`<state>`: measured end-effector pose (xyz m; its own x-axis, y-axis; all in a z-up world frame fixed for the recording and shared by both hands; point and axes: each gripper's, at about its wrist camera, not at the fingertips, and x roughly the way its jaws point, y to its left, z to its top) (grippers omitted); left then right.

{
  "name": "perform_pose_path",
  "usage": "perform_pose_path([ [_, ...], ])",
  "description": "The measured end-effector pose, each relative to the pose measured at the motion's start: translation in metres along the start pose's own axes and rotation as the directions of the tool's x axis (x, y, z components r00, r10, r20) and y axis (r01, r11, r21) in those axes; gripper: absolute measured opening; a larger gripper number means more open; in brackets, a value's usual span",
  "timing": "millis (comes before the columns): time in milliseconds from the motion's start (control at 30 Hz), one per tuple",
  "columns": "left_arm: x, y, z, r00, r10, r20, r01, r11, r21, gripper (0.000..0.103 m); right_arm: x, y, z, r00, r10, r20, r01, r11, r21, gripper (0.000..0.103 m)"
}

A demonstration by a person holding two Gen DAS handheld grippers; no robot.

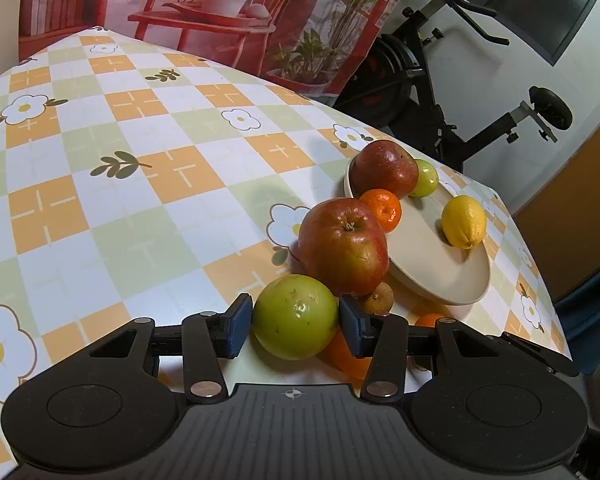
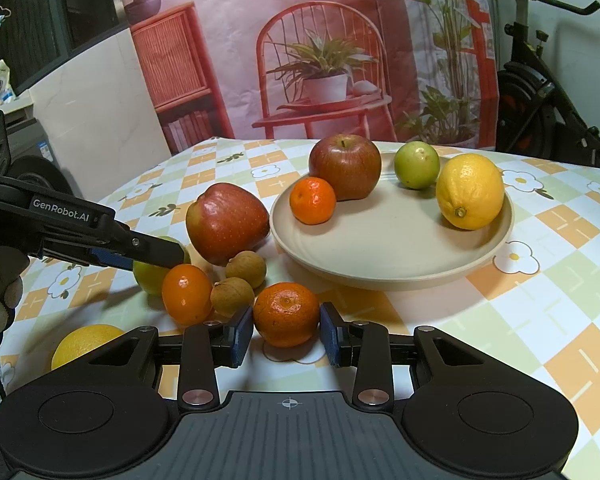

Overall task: Organize fruits
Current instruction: 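Close the left tool around the large green apple and lift it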

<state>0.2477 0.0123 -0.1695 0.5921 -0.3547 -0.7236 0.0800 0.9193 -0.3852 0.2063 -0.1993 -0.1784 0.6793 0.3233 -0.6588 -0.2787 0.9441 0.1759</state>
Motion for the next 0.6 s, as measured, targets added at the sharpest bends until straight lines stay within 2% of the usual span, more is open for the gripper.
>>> perform_pose_path([
  [600, -0.012, -0.006, 0.000, 1.000, 0.013, 0.025, -0.014, 0.999, 0.037, 0.050, 0.001, 0.001, -0.001, 1.000, 0.007, 0.009, -0.007, 1.000, 0.008, 0.034],
])
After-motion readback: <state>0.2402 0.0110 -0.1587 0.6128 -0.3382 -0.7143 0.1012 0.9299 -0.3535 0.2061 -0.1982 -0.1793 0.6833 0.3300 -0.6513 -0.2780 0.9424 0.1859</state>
